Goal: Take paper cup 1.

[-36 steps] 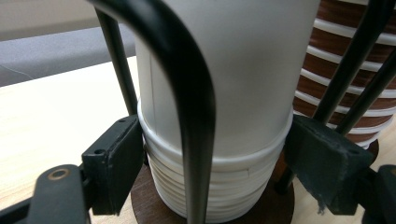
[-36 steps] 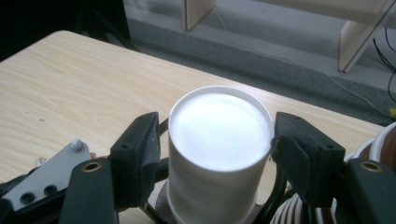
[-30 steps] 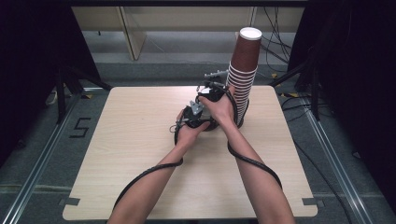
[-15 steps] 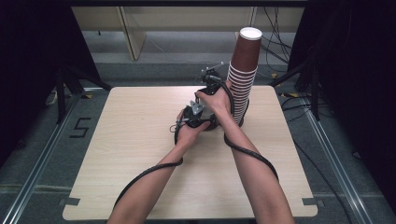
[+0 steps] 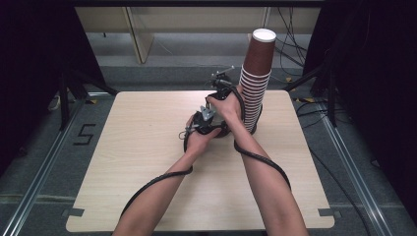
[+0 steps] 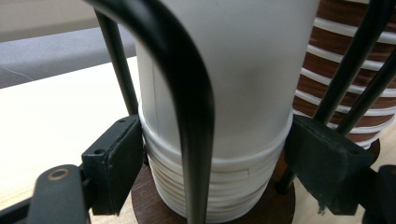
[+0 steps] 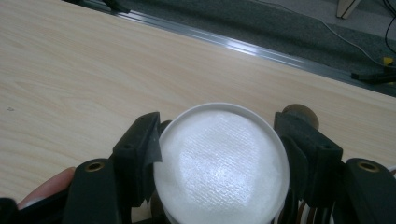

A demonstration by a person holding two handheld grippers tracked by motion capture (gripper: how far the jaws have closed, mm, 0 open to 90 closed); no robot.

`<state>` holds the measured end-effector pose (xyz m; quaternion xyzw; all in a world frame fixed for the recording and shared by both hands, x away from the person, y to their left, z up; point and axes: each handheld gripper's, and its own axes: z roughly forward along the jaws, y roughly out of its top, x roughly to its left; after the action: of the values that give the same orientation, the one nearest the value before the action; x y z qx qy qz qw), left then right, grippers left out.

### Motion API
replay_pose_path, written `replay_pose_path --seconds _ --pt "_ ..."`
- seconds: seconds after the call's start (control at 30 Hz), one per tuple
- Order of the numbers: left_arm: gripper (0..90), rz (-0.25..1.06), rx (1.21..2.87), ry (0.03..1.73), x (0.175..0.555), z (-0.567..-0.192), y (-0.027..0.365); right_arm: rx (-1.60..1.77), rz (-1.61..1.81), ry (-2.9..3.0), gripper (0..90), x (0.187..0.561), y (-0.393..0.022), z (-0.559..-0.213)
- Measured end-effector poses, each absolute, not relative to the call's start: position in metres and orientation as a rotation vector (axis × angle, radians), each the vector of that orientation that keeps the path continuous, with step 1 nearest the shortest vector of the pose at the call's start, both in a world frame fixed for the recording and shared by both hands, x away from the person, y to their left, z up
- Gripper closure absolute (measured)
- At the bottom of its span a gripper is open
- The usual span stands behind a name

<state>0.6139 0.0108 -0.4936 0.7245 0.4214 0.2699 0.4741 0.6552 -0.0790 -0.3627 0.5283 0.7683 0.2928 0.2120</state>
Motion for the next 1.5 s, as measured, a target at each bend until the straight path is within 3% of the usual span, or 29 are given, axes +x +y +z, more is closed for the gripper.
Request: replay_pose_path --seconds 1.5 --pt "19.8 0.646 1.788 1.025 0.616 -0.492 0.011 1.335 0.957 2.08 36.1 0.634 -0.08 -0.297"
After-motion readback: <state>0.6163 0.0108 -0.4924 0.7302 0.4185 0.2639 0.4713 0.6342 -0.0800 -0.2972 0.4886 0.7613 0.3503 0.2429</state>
